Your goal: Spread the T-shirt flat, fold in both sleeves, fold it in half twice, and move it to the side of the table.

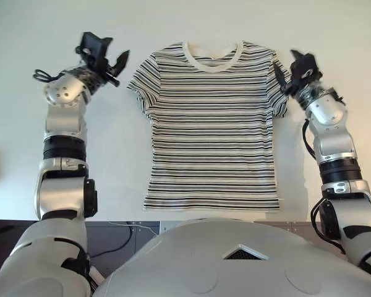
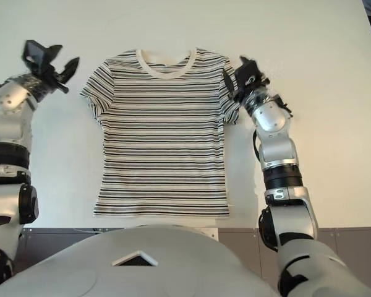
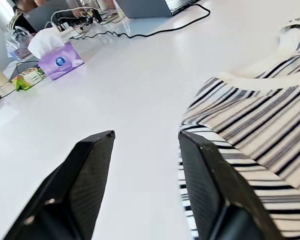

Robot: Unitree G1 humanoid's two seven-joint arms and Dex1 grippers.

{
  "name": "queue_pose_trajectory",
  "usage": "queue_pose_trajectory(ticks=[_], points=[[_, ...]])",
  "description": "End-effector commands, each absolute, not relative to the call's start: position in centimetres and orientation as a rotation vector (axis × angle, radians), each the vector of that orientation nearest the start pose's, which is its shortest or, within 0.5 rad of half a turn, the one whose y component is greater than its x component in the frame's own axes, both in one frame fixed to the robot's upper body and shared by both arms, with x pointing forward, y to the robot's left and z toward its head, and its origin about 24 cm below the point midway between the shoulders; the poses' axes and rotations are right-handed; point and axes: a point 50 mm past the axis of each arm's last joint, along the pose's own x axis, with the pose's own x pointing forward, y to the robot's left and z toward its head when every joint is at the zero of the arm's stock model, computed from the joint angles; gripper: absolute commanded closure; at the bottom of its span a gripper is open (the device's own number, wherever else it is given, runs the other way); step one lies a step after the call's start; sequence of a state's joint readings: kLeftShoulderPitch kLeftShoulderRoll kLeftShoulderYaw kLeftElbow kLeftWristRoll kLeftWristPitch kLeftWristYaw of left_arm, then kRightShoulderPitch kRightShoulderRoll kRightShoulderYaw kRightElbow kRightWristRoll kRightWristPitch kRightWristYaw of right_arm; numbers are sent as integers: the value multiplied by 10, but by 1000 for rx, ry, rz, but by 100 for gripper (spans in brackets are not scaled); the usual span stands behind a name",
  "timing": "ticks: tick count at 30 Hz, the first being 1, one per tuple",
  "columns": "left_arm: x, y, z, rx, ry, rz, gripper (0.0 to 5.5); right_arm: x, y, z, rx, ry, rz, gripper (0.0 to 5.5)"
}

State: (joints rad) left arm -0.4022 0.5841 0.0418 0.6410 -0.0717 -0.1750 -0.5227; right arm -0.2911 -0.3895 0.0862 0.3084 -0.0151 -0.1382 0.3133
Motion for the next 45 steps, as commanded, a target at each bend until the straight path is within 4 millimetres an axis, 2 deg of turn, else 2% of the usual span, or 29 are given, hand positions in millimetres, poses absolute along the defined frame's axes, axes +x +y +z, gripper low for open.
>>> queue_pose_trajectory(ticks=[1,3,6,8,12,17,20,29,35,41,45], points=[[274,325,51,957,316,-187,314,295,-173,80,-373,-81,389,315],[264,323,36,1170,358,-306,314,293,-165,81,-377,-80,397,315],[260,308,25,1358,308,-531,314,296,-165,84,-387,-70,379,315],[267,294,22,1416,261,-627,314,298,-165,87,-388,-76,373,315],[288,268,18,1466,181,-694,314,299,-157,90,-382,-86,398,315],[288,262,11,1481,156,-761,314,300,-160,87,-383,-69,383,315],[284,268,10,1485,171,-765,314,299,-159,87,-377,-68,376,315],[282,259,3,1434,164,-783,461,301,-155,84,-375,-60,376,315],[282,267,4,1424,190,-712,538,301,-156,82,-375,-55,372,315],[279,258,7,1389,90,-692,538,298,-156,79,-365,-47,362,315],[293,244,25,1369,-48,-572,538,298,-158,78,-362,-44,353,315]])
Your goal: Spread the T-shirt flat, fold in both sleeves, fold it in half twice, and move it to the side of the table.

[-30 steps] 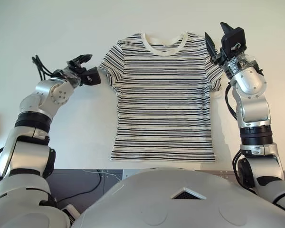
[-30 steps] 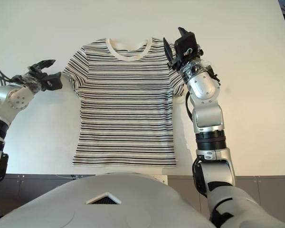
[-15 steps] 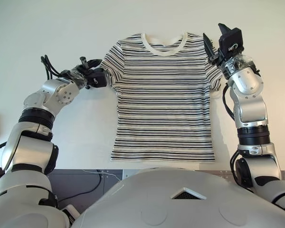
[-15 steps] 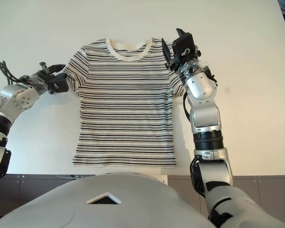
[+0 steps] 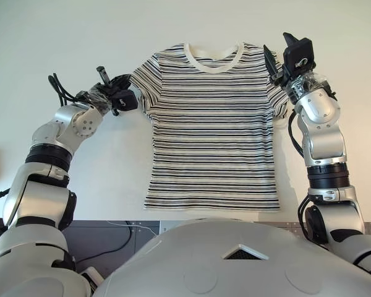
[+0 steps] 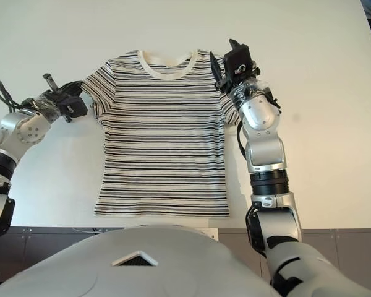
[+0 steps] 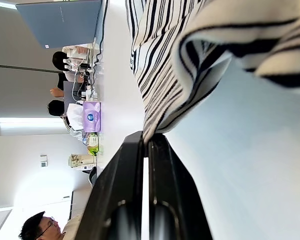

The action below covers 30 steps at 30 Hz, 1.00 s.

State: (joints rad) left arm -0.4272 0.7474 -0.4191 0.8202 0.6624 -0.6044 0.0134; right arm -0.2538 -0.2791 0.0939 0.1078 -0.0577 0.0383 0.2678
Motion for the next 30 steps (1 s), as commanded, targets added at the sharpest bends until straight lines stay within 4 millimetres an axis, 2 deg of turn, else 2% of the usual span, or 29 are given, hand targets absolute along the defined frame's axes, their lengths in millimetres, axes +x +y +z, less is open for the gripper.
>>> queue_pose_trajectory(ticks=[1,7,18,20,23,27,29,30], points=[[295,239,28,1356,-72,-565,538,297,-158,78,-361,-42,352,315],[303,203,41,1274,-191,-598,538,296,-157,76,-356,-36,353,315],[315,156,29,1139,-152,-690,538,294,-152,70,-346,-17,367,315],[313,153,22,1117,-118,-720,529,295,-151,70,-346,-17,371,315],[310,154,19,1076,-87,-744,478,296,-152,71,-347,-18,369,315],[313,158,33,1056,-143,-690,417,295,-155,70,-351,-15,362,315],[314,164,47,1029,-188,-618,382,295,-163,77,-382,-33,343,315],[314,169,57,994,-206,-568,382,296,-170,83,-412,-48,322,315]])
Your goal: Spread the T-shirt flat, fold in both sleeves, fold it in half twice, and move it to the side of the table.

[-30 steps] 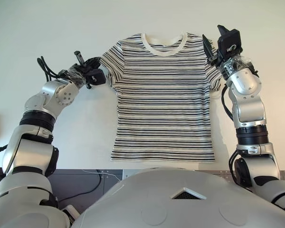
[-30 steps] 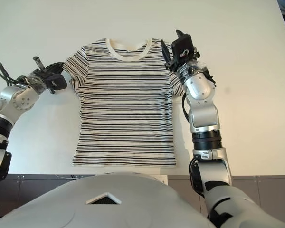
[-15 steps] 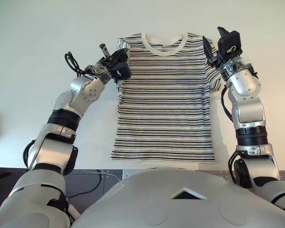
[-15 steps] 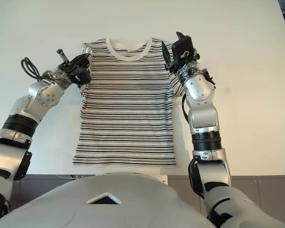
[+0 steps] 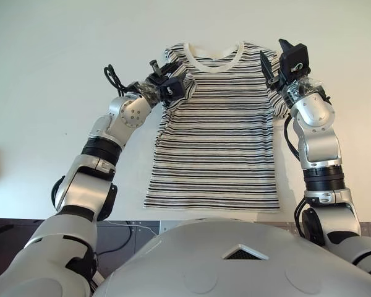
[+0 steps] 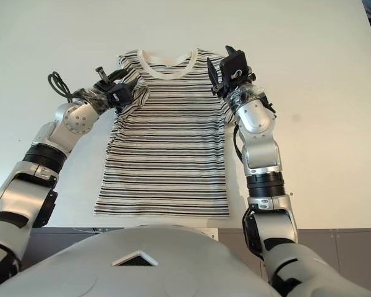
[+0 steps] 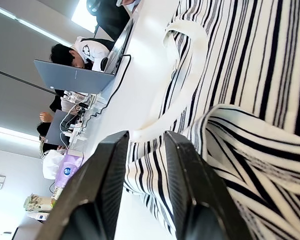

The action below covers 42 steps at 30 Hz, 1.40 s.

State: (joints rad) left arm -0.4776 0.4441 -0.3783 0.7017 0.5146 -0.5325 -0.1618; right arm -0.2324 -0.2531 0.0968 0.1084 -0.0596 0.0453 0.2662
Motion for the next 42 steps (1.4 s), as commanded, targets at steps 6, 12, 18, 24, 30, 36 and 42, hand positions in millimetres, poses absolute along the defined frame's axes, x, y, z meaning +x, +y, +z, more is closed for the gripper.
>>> queue_pose_trajectory(ticks=[6,12,18,24,30,36,42], points=[[305,199,110,622,-247,-299,382,286,-238,91,-785,-2,245,315],[297,233,94,426,-123,-23,382,260,-298,45,-1499,272,464,315],[297,212,81,367,-104,2,382,274,-273,8,-1604,214,618,315],[297,207,74,382,-83,-28,382,293,-261,14,-1636,113,692,315],[298,197,68,379,-73,-60,382,295,-253,14,-1623,55,784,315],[300,198,66,384,-72,-64,378,297,-254,13,-1637,43,790,330],[298,198,64,381,-70,-59,378,298,-252,16,-1650,-4,809,443]])
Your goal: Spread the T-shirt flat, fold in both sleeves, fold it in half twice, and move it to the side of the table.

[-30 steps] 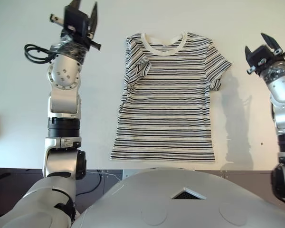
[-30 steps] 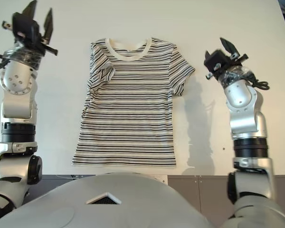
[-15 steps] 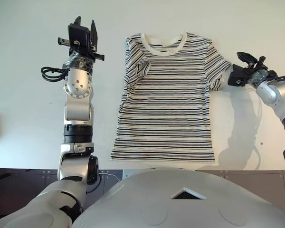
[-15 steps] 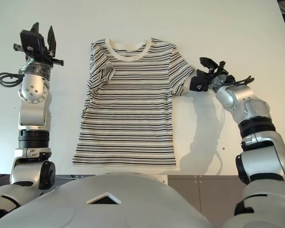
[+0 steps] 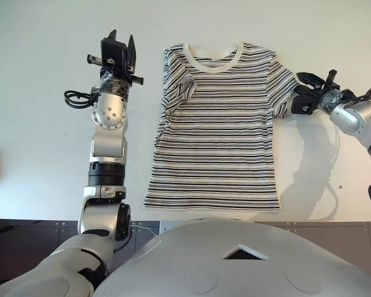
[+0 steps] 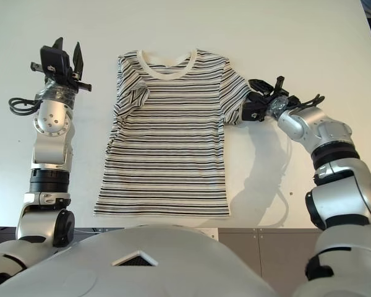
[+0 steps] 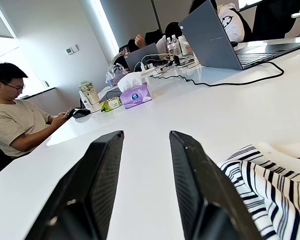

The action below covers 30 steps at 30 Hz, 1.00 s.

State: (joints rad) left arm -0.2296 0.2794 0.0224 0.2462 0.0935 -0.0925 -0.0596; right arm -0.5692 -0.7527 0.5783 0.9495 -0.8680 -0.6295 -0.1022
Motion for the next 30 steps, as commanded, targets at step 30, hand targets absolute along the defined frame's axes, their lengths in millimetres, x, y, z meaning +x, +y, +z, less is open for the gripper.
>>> queue_pose_trajectory(ticks=[30], points=[[294,197,52,388,-34,-46,378,314,-173,67,-1446,-368,662,535]])
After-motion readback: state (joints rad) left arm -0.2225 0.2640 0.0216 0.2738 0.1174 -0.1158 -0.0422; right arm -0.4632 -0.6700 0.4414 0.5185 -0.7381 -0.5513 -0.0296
